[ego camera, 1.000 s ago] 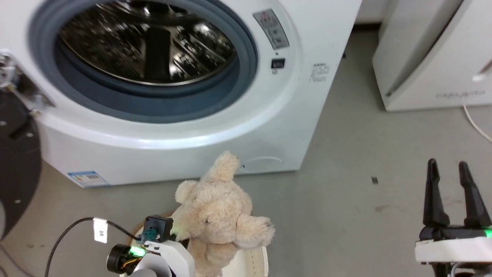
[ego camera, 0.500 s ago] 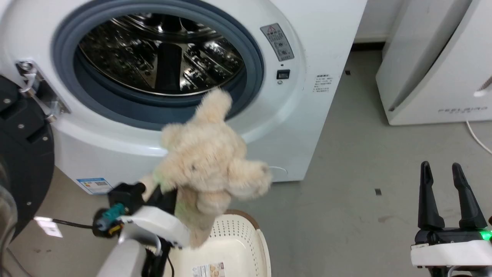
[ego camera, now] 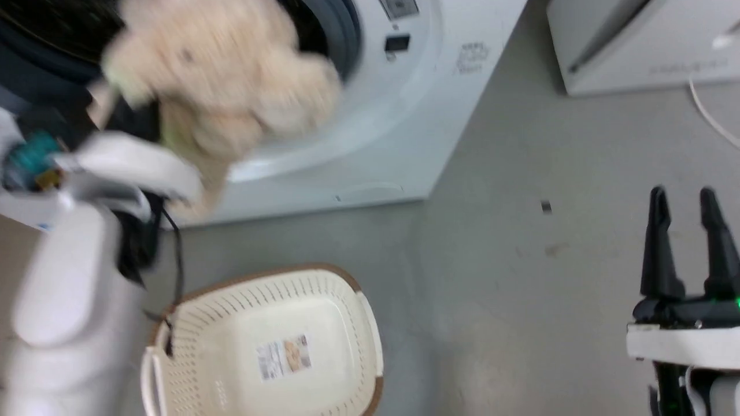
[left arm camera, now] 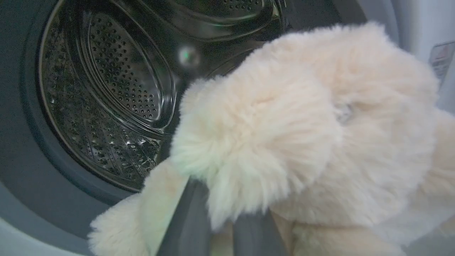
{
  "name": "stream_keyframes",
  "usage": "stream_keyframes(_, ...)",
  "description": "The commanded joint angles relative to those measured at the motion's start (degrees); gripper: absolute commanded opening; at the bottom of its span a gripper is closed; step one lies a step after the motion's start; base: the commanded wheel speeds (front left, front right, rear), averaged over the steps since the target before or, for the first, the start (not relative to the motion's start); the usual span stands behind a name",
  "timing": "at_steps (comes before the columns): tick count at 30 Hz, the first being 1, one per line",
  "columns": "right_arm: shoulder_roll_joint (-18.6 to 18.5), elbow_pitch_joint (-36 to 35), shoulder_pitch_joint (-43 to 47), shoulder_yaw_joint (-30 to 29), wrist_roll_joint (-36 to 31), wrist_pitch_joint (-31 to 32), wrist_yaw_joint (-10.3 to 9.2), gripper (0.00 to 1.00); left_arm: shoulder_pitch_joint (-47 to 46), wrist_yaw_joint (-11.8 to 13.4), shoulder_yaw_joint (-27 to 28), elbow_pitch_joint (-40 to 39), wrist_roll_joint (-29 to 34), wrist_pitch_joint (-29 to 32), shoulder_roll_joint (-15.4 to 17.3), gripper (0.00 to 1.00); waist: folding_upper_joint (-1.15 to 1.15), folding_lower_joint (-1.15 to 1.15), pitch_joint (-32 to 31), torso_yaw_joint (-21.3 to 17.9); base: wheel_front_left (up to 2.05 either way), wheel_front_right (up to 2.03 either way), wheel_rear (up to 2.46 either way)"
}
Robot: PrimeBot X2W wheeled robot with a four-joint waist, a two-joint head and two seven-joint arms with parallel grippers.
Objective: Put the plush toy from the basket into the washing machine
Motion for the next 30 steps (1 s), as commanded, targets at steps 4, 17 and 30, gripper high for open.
stream_keyframes(4, 0.0, -2.1, -3.1, -0.5, 1.9, -0.3, -0.04, 1.00, -9.4, 0.3, 0.5, 0.1, 2.0, 3.6, 3.5, 0.00, 0.00, 0.00, 10.4, -4.9, 0.00, 0.00, 0.00)
stream_keyframes(17, 0.0, -4.1, -8.3, -0.9, 6.2, -0.3, -0.04, 1.00, -40.2, -1.3, -2.4, 11.5, 11.5, 11.1, 14.9, 0.00, 0.00, 0.00, 24.6, -10.5, 0.00, 0.00, 0.00)
stream_keyframes(30, 0.0, -4.2, -9.5, 2.0, 7.5, -0.3, -0.04, 1.00, -50.2, -5.2, -9.5, 27.5, 15.7, 11.4, 15.0, 0.00, 0.00, 0.00, 28.9, -12.1, 0.00, 0.00, 0.00)
